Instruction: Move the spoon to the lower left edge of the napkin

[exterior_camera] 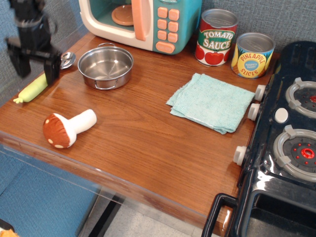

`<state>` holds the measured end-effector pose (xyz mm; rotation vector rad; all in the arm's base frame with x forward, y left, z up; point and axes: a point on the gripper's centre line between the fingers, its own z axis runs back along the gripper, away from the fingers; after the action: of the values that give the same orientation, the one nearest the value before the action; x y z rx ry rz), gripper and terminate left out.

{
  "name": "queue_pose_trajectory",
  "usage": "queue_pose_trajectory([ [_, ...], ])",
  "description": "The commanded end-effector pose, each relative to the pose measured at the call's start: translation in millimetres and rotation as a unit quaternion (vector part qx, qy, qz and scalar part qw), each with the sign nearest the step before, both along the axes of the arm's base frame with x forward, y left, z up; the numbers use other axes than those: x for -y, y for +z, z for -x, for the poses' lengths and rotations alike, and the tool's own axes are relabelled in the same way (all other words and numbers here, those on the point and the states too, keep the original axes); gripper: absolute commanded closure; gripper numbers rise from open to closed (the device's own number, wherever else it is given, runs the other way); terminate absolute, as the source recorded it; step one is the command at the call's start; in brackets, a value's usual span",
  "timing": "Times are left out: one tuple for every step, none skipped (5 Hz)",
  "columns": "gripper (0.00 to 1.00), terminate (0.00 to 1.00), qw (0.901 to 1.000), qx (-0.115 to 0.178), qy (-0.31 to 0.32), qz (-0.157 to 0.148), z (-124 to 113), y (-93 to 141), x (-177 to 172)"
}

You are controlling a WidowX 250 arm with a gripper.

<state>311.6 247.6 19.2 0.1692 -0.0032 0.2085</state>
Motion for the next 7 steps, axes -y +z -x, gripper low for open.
queue_pose_trajectory([
  [0.00,0.00,0.9994,0.007,-0.026,-0.020,18,5,5],
  [0.00,0.00,0.9987,0.015,-0.013,-0.047,22,22,7],
  [0.00,0.00,0.9972,0.035,0.026,-0.061,33,44,-6],
  [0.00,0.00,0.9962,0.053,0.036,-0.060,39,53,-7],
  [0.00,0.00,0.9969,0.037,0.036,-0.059,35,38,-1],
  [1.00,0.00,0.9971,0.022,0.048,-0.054,32,27,-3],
  [0.00,0.00,0.9975,0.024,0.047,-0.047,32,27,-5],
])
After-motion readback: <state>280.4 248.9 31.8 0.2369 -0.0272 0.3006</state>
